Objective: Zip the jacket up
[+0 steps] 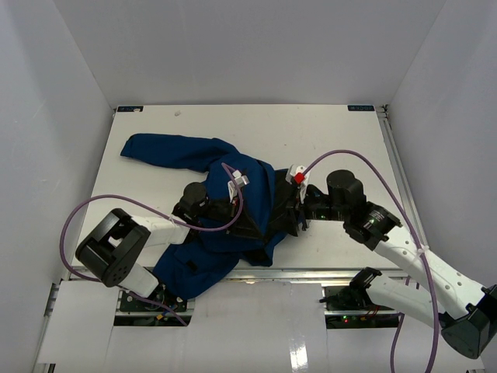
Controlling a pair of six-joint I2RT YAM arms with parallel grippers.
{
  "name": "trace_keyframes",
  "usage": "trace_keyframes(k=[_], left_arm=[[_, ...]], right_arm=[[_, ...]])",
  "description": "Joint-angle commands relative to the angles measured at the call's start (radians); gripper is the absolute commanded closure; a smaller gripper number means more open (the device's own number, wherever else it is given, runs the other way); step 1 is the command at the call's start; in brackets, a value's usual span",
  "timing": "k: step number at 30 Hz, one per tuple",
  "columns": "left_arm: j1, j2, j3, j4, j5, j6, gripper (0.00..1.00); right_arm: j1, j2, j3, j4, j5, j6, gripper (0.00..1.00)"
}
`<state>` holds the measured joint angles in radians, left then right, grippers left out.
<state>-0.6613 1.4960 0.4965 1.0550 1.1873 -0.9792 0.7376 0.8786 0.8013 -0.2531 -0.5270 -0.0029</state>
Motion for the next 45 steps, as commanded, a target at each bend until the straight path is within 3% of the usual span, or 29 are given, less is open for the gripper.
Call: trace_keyframes(k=[1,9,26,45], left_arm=[[-0.004,-0.039,0.013,0.002,0.021,0.031,1.0],[-0.006,-0.042,0.008,0.022,0.021,0.017,1.0],[-0.008,-0.046,-0.001,0.054,0.026,-0.006,1.0],[-0.008,-0.051,-0.004,0.056,0.024,-0.013,1.0]], right_arm=[[-0.023,0.021,0.009,0.02,-0.251,-0.074,0.42],[-0.023,-0.006,-0.106,0.107,-0.242,-0.039,0.43],[-0.023,0.062,-0.131,0.134,-0.199,-0.049,0.41],[-0.024,0.041,-0.143,0.129,-0.208,-0.021,0.65]])
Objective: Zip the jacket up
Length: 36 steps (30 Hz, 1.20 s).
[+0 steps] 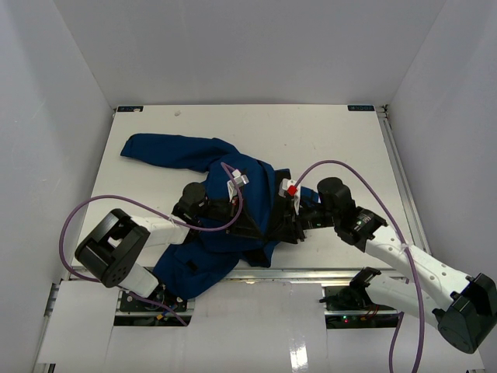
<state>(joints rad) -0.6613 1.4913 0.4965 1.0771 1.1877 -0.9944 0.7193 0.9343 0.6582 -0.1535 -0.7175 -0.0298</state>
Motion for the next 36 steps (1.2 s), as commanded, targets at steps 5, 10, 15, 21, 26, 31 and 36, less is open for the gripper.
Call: trace_keyframes(k=[5,10,15,21,26,31,36], left_arm=[[-0.007,-0.048,-0.003,0.033,0.023,0.002,1.0],[-0.008,-0.048,-0.004,0.032,0.023,0.002,1.0],[-0.008,-0.047,-0.005,0.034,0.023,0.0,1.0],[-0.007,-0.037,-0.003,0.029,0.026,-0.001,1.0],[-0.008,-0.03,-0.001,0.033,0.028,-0.002,1.0],[-0.014,-0.026,-0.001,0.033,0.034,-0.004,1.0],[-0.017,-0.021,0.004,0.017,0.035,0.001,1.0]], right_arm=[[-0.004,-0.009,-0.001,0.031,-0.039,0.008,0.66],[-0.004,-0.015,0.0,0.034,-0.049,0.007,0.85],[-0.004,-0.034,0.001,0.039,-0.028,0.007,0.92],[-0.004,-0.069,0.0,0.04,0.09,0.022,0.92],[-0.004,-0.078,0.007,0.035,0.123,0.022,0.92],[-0.004,-0.082,0.009,0.029,0.2,0.022,0.92],[-0.004,-0.079,0.038,0.016,0.247,0.022,0.92]])
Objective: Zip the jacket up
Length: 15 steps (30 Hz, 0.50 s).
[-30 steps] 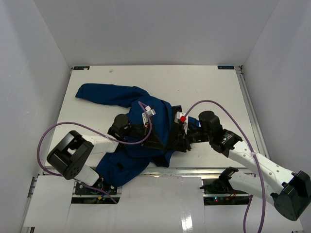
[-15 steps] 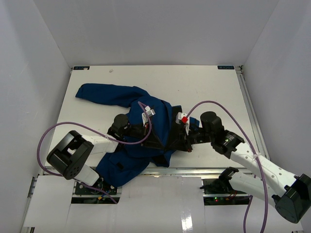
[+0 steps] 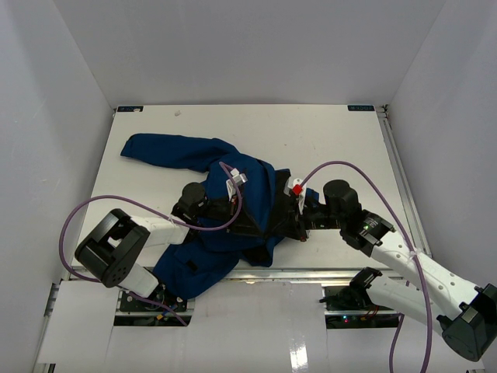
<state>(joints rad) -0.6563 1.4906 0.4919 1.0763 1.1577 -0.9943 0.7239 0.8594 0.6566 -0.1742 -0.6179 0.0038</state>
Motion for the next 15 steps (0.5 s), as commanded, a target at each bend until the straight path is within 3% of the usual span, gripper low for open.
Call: trace_keyframes(k=[1,15], left_arm=[[-0.024,-0.02,0.008,0.016,0.065,0.003,1.0],[-0.039,-0.023,0.025,-0.063,0.054,0.036,1.0]], right_arm=[[-0.009,-0.002,0.045,0.034,0.152,-0.013,0.92],[-0.009,0.086,0.173,0.002,0.157,-0.088,0.92]])
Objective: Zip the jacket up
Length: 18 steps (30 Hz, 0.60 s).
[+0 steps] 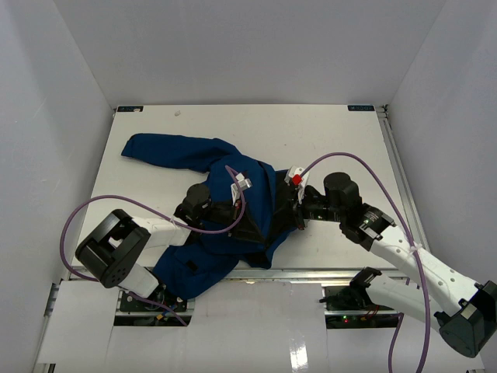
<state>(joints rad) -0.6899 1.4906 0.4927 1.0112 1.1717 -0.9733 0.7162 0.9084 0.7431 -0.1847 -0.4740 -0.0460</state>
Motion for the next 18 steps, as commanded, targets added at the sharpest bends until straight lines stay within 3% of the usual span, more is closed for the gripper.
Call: trace_keyframes(k=[1,3,7,12,18], left_arm=[[-0.005,-0.024,0.023,0.0,0.039,0.018,1.0],[-0.005,-0.028,0.023,-0.002,0.039,0.022,1.0],[-0.005,-0.033,0.02,-0.005,0.039,0.031,1.0],[-0.005,-0.027,0.021,0.007,0.04,0.031,1.0],[-0.005,-0.034,0.021,0.018,0.043,0.028,1.0]], right_arm=[[-0.002,0.047,0.098,0.007,0.001,-0.022,0.92],[-0.002,0.062,0.11,-0.002,-0.009,0.015,0.92],[0.0,0.01,0.031,0.043,-0.047,0.139,0.58],[0.0,-0.149,-0.109,0.056,-0.045,0.17,0.46],[0.0,-0.127,-0.152,0.083,-0.11,0.159,0.31]])
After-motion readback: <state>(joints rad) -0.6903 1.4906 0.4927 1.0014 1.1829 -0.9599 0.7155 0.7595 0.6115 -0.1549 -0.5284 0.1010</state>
